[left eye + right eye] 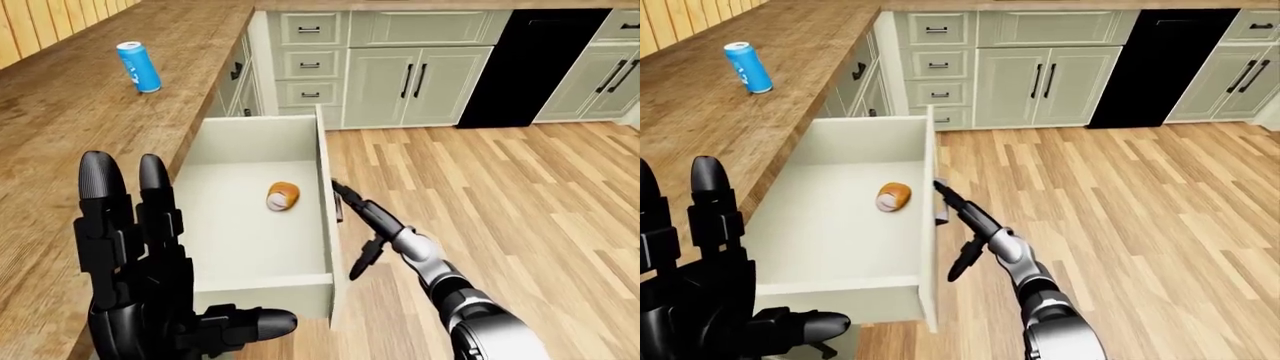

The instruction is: Close the right drawer.

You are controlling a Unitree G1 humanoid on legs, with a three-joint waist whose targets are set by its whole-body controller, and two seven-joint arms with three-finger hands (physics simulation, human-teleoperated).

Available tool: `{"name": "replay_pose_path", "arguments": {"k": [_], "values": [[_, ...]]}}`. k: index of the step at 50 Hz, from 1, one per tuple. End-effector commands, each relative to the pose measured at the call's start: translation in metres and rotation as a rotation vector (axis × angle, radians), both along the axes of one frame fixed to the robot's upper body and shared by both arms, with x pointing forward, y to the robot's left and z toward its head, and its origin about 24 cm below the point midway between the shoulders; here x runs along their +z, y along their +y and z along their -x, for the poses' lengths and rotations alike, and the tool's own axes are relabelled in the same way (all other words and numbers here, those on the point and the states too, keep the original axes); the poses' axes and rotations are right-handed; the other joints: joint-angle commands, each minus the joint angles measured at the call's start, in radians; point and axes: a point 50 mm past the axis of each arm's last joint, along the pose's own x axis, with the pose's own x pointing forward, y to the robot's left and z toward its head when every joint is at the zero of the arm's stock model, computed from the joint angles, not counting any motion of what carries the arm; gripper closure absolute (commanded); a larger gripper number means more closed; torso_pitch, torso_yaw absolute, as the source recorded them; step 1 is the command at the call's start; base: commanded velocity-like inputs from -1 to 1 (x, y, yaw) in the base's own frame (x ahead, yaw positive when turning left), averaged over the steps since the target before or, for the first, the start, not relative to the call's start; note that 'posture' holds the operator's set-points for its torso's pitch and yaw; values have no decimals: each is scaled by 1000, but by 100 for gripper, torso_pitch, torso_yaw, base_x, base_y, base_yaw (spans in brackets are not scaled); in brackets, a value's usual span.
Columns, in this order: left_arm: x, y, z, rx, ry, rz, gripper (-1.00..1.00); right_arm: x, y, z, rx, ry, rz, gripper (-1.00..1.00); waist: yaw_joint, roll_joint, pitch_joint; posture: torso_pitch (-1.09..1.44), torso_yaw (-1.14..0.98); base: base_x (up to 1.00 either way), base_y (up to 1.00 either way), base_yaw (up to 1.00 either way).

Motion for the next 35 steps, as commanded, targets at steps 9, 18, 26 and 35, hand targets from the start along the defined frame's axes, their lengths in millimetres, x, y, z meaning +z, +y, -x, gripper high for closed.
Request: {"name": "replay_pose_path", "arguments": {"k": [9,18,26,35], "values": [[9,-1,5,-1,-62,-5,-100,28,31,-6,162,-122,11,-100,8,2,-18,0,0,0,0,0],[8,-1,4,-2,-62,-5,-100,30,38,-6,183,-123,11,-100,9,3,-17,0,0,0,0,0],[9,-1,5,-2,-63,-4,-100,31,45,-6,210,-123,19,-100,10,4,-17,0,0,0,0,0],[9,0,6,-2,-64,-3,-100,33,52,-6,235,-121,28,-100,9,6,-17,0,0,0,0,0]]}}
